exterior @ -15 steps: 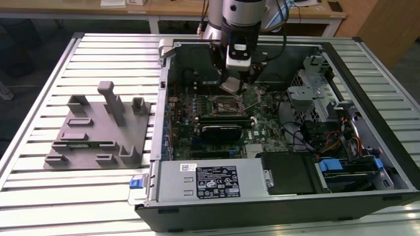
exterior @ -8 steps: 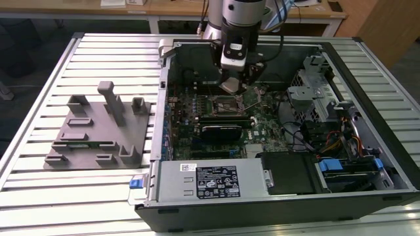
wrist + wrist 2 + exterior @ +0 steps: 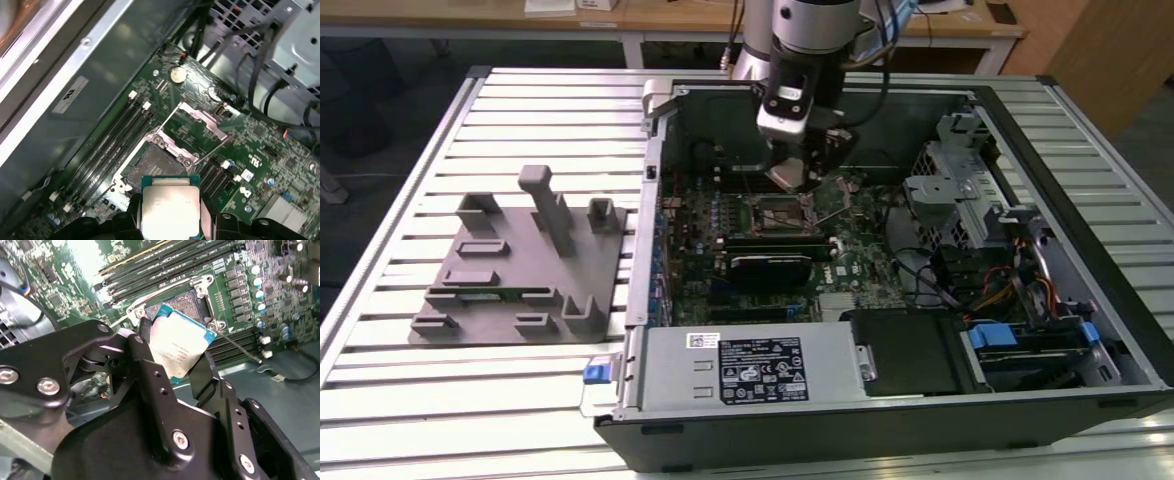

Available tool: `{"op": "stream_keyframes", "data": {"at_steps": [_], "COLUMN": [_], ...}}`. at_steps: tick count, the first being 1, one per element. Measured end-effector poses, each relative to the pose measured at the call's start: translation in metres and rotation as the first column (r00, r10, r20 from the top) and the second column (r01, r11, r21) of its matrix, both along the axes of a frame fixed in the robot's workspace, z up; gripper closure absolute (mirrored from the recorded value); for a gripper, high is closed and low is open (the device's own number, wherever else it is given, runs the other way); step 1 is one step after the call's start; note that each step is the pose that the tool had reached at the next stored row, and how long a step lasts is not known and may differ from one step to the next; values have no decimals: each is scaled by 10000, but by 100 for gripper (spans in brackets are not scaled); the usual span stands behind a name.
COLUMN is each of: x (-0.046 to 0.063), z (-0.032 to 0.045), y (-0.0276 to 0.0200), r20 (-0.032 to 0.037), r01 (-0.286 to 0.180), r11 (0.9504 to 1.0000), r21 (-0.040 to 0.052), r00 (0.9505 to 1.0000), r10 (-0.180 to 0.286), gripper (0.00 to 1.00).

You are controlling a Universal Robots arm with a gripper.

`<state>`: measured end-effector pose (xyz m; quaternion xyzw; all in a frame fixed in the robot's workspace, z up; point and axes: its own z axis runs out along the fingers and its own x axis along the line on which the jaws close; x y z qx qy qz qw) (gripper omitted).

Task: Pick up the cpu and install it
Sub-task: 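Place the cpu into insertion slot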

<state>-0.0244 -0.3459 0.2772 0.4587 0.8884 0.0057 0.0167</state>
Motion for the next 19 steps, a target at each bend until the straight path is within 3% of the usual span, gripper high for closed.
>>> {"op": "stream_keyframes", "data": {"at_steps": [5, 10, 14, 19], "x": [0, 0, 0, 0], "z": [-3, -8, -13, -16], "y": [0, 0, 0, 0], "r20": [0, 0, 0, 0], "r01": [840, 1748, 2452, 3321], "r11": [9965, 9846, 9695, 9432], "r21": [0, 0, 0, -1], "r00": [9965, 9846, 9695, 9432], "r10": [-840, -1748, -2452, -3321], "gripper": [45, 45, 45, 45]}}
